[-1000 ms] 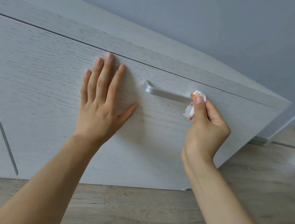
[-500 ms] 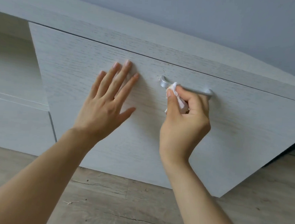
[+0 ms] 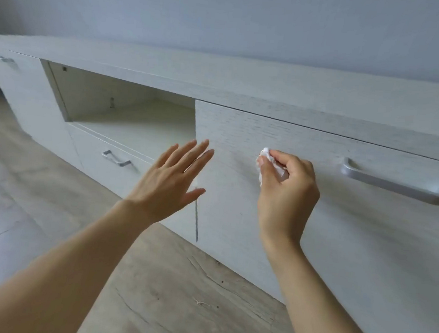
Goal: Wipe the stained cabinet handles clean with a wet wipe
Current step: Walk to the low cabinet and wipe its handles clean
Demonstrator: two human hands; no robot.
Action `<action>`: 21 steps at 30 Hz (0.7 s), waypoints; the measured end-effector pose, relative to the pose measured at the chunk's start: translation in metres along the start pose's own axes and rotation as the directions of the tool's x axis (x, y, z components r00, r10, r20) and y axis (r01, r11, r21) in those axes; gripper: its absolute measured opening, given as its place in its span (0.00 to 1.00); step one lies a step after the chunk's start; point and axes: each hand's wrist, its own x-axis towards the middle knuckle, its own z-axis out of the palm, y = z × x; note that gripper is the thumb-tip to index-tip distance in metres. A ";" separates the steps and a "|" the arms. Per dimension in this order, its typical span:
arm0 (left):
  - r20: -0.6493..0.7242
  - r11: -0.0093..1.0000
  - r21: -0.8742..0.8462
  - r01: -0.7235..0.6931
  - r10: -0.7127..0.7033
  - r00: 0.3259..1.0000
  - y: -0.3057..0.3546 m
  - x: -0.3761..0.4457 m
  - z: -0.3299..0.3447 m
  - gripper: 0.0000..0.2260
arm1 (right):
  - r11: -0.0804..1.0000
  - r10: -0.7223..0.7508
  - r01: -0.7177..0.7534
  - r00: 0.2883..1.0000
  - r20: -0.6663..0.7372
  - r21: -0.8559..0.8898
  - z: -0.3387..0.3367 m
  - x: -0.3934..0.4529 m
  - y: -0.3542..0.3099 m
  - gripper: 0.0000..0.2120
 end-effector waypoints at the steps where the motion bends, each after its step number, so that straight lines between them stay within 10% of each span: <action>1: 0.036 1.000 0.013 0.026 -0.026 0.999 -0.011 -0.007 -0.001 0.33 | 1.000 0.013 -0.013 0.997 0.079 -0.002 0.005 -0.002 0.000 0.05; 8: 0.133 0.996 0.057 0.063 -0.070 0.989 -0.092 -0.035 0.016 0.34 | 0.987 0.101 -0.024 0.863 0.495 -0.160 0.068 -0.022 0.011 0.02; 21: 0.188 0.995 -0.091 0.043 -0.025 0.982 -0.324 -0.068 0.145 0.40 | 0.895 0.425 -0.258 0.741 0.520 -0.363 0.304 -0.090 0.026 0.02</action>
